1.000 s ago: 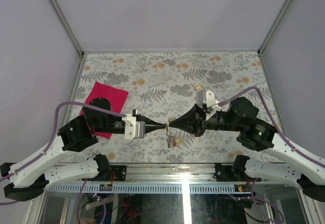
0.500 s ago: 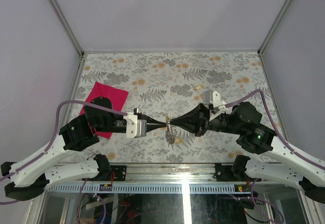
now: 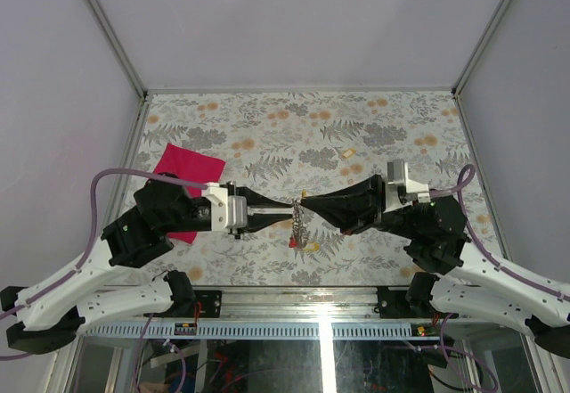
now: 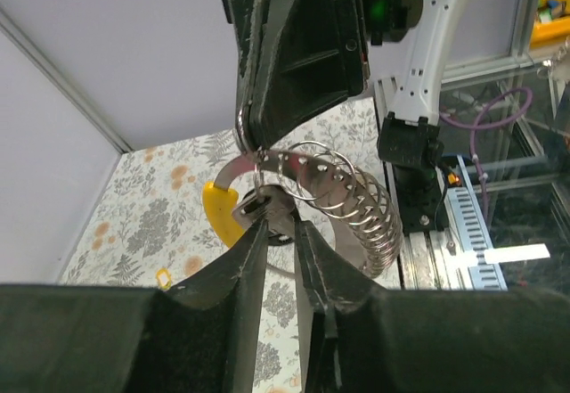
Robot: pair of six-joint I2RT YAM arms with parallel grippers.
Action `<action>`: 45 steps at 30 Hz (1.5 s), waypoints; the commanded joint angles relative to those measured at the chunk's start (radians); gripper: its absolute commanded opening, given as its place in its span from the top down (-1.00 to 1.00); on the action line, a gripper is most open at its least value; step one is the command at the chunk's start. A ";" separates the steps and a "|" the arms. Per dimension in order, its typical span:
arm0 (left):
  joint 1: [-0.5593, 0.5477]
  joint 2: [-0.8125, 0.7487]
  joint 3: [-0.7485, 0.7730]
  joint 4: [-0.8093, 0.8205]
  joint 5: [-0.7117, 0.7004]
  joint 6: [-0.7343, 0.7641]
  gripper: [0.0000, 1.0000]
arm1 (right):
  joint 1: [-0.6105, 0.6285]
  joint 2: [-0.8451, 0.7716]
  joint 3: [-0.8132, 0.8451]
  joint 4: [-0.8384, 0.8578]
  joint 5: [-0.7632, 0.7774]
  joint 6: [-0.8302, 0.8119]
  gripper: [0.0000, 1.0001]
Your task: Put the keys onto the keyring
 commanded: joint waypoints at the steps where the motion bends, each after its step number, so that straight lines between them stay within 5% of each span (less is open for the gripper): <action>1: -0.001 -0.059 -0.040 0.171 -0.056 -0.107 0.59 | 0.000 -0.033 -0.010 0.208 0.033 0.002 1.00; 11: -0.001 -0.098 -0.090 0.359 -0.077 -0.248 0.53 | 0.001 -0.073 -0.046 0.174 -0.011 -0.094 0.99; 23: -0.003 -0.006 -0.057 0.412 0.054 -0.318 0.49 | 0.001 -0.065 -0.033 0.165 -0.036 -0.122 0.99; 45: -0.003 0.025 -0.071 0.447 0.066 -0.336 0.55 | 0.001 -0.048 -0.007 0.169 -0.077 -0.101 0.99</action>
